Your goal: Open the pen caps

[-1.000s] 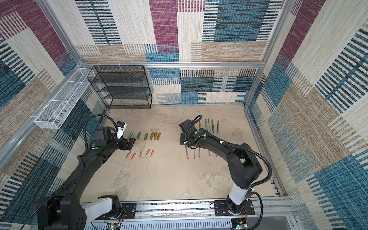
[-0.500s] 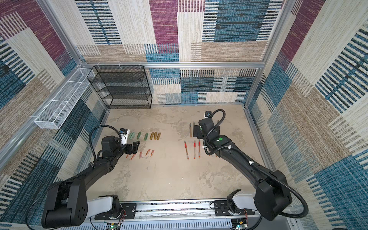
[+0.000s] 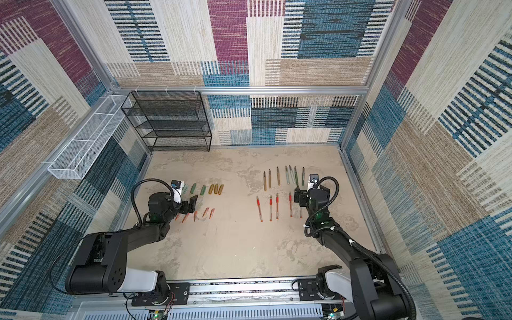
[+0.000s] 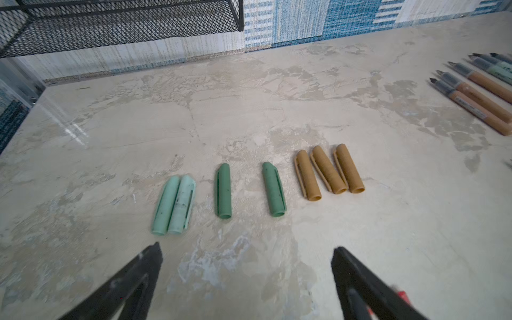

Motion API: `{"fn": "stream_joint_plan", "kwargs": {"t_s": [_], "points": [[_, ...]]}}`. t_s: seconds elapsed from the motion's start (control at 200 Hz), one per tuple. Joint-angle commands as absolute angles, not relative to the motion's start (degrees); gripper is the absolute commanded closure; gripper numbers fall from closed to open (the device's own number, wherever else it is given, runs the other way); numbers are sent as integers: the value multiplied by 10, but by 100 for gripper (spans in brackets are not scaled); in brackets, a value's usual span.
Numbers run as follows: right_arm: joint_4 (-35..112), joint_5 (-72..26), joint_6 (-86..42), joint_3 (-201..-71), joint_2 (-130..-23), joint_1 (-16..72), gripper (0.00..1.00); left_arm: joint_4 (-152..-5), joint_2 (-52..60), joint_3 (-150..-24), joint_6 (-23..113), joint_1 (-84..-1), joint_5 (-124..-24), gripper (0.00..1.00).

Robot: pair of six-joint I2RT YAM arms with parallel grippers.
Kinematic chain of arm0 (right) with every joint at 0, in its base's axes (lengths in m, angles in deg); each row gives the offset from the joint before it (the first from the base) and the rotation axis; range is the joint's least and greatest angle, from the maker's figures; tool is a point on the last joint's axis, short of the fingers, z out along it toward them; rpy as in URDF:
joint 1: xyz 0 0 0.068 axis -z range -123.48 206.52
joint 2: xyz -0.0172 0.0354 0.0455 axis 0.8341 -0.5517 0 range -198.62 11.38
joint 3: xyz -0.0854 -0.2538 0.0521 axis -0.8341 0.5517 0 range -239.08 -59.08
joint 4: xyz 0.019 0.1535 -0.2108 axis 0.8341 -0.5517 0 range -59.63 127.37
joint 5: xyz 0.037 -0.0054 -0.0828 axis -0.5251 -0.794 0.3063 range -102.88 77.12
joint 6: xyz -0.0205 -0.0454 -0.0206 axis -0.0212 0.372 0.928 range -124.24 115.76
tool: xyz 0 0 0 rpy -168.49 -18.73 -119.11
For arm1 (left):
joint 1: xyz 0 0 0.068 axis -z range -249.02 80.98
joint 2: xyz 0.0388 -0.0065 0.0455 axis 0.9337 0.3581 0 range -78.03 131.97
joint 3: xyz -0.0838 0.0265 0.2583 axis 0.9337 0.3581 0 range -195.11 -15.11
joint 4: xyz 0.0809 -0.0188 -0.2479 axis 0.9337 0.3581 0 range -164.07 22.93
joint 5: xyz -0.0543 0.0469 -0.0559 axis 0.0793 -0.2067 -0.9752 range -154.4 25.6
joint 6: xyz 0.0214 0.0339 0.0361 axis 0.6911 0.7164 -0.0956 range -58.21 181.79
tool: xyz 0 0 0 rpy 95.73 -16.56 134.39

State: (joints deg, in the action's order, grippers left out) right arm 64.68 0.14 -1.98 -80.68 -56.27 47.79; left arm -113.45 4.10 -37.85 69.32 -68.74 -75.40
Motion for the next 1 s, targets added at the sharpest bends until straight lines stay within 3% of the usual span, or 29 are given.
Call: {"fn": "stream_joint_plan", "kwargs": {"t_s": [0.0,0.06,0.286,0.616,0.997], "points": [[800,-26,-2,-782,-589,490,0,-1242,71,-353,677,-687,-716,1],[840,-30,-1,-767,-608,499,0,-1304,91,-337,676,-686,-709,1],[975,-66,-10,-727,-666,529,0,-1171,90,-400,631,-685,-612,1],[1166,-105,-34,-688,-771,560,0,-1161,95,-413,627,-695,-634,1],[1118,-117,-43,-705,-765,572,0,-1162,95,-412,628,-695,-634,1]]}}
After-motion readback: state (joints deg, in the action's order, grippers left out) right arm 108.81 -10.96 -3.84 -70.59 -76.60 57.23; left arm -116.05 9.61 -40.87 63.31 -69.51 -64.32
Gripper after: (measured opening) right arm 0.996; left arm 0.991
